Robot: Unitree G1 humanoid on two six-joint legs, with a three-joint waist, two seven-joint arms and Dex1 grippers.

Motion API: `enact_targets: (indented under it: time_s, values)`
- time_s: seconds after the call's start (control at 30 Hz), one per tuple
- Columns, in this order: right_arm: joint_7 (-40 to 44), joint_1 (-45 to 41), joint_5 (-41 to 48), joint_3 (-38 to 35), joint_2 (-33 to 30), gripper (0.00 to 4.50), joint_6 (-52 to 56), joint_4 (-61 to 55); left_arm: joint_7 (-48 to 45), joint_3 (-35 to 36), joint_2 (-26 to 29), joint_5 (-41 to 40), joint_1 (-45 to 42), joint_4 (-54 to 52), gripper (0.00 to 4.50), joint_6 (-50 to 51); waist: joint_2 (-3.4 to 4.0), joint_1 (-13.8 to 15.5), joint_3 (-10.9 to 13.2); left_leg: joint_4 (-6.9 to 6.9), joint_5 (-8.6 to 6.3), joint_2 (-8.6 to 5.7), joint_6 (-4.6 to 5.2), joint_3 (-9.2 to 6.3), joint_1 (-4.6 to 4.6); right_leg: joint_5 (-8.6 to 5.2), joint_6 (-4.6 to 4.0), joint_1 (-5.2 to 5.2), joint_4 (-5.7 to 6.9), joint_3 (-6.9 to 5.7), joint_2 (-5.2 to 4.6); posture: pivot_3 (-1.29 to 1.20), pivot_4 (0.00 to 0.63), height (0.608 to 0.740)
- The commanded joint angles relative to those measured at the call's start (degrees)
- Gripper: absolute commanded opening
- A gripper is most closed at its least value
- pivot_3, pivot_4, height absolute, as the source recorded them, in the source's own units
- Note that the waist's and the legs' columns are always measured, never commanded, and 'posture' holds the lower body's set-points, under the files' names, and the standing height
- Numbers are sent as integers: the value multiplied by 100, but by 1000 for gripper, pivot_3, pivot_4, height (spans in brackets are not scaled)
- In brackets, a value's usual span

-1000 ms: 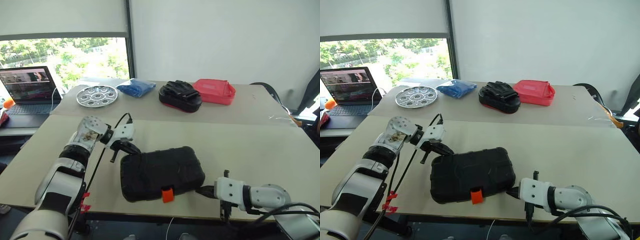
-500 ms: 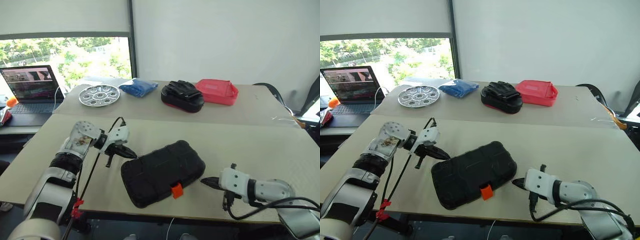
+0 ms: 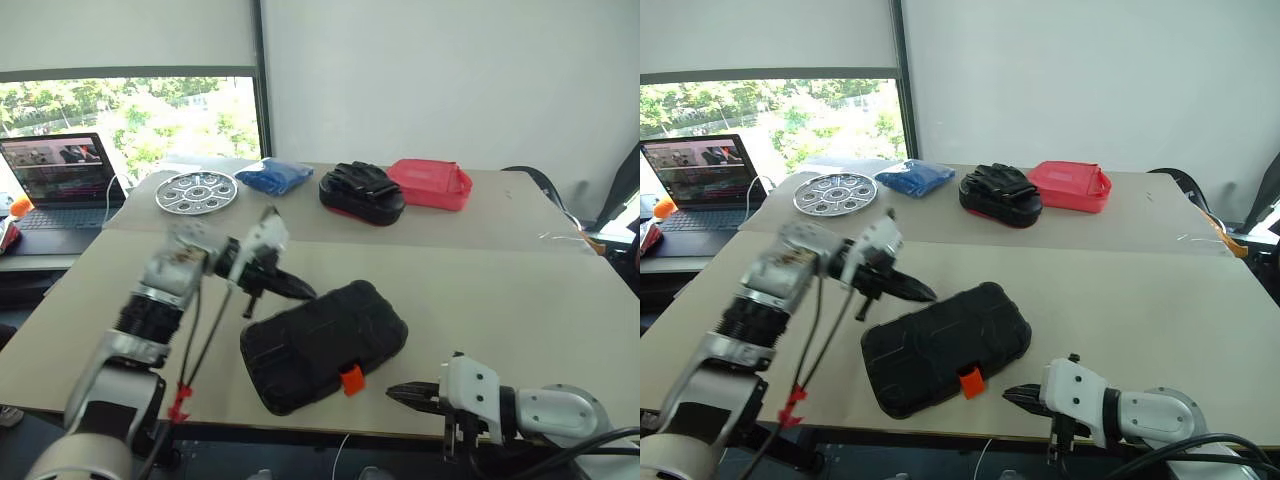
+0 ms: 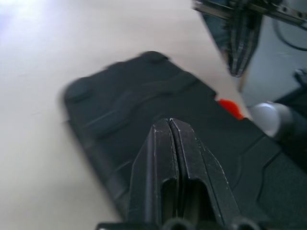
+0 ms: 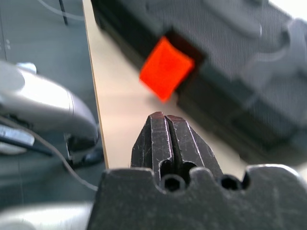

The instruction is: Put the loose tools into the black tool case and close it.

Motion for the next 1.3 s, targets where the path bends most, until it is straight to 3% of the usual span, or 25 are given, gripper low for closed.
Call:
enact_targets:
  time_s: [0.03,0.27,0.53,0.93,1.3]
  values:
    - [-46,-235,-62,262,79,0,17,-47,163,-374,-79,474,39,-63,80,-552,0,11,0,0,0,-1,0,1,-1,0,0,-1,0,0,1,0,150,740]
    - [48,-644,-255,812,219,0,-115,203,522,-681,-286,980,134,397,80,-1253,4,54,-3,1,0,-4,0,7,5,0,2,12,-7,-1,-4,0,150,740]
    - [89,-1005,-733,1250,333,0,-482,848,550,-718,-370,1007,124,391,80,-1276,7,45,-6,1,0,-4,0,8,34,-1,3,44,-9,-3,-3,0,150,740]
    - [-346,-1301,-1054,1174,889,0,-456,1160,623,-791,-388,1051,304,197,80,-1168,8,26,-7,0,0,-1,1,6,54,-1,3,63,-9,-5,0,0,150,740]
    - [-718,-944,-1452,1186,1250,0,-725,1270,738,-945,-373,1270,458,526,80,-1319,11,11,-9,-3,0,3,0,8,85,-3,1,92,-11,-3,4,0,150,740]
